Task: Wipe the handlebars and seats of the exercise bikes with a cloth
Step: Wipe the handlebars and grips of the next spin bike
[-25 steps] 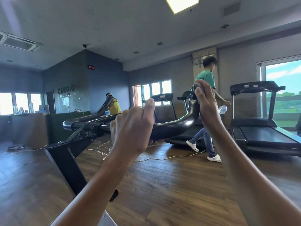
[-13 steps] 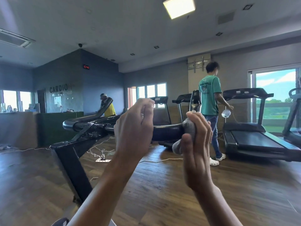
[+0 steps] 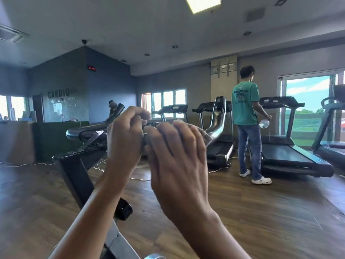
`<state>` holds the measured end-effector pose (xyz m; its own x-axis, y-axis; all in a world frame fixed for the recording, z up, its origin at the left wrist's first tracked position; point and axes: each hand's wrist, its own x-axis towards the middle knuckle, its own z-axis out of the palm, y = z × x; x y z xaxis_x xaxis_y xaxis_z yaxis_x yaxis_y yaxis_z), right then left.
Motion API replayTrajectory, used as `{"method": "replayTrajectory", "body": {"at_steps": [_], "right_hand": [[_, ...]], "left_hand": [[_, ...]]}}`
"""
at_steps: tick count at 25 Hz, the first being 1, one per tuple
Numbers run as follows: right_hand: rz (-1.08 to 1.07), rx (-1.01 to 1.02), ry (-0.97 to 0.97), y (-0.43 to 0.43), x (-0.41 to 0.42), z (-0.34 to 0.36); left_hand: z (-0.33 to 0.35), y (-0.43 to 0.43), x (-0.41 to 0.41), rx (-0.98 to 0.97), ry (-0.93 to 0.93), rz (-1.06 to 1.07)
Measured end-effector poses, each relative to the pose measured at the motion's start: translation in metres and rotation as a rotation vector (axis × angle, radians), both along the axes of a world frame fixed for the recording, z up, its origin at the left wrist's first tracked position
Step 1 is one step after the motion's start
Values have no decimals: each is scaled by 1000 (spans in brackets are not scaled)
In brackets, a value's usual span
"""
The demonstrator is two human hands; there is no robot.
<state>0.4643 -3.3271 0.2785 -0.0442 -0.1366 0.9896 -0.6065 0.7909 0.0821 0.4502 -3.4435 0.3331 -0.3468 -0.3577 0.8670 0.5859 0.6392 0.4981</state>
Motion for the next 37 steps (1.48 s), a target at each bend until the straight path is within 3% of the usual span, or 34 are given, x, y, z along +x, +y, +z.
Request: {"method": "replayTrajectory", "body": {"at_steps": [6, 10, 14, 19, 22, 24, 27, 29, 32, 34, 37], "right_hand": [[545, -293, 66, 48, -45, -6], [837, -577, -181, 63, -81, 1], [777, -582, -374, 76, -72, 10], [651, -561, -695, 80, -46, 40], [575, -649, -878, 77, -28, 50], [550, -784, -996, 76, -15, 64], [616, -1213, -1307, 82, -6, 93], [808, -1518, -1482, 93, 1, 114], [1014, -1931, -1532, 102, 20, 144], [973, -1980, -1572, 106, 33, 156], [900, -1838, -1642, 112, 52, 165]], "left_hand": [[7, 27, 8, -117, -42, 28], [9, 30, 13, -141, -128, -17], [46, 34, 3, -150, -231, -161], [88, 73, -26, -283, -720, -111], [84, 84, -16, -212, -810, -152], [85, 90, -10, -208, -839, -202], [86, 102, -3, -178, -941, -244], [85, 111, 8, -139, -1020, -257], [86, 114, 21, -104, -1083, -250], [97, 112, 25, -56, -1131, -296], [113, 101, 40, 26, -1138, -290]]}}
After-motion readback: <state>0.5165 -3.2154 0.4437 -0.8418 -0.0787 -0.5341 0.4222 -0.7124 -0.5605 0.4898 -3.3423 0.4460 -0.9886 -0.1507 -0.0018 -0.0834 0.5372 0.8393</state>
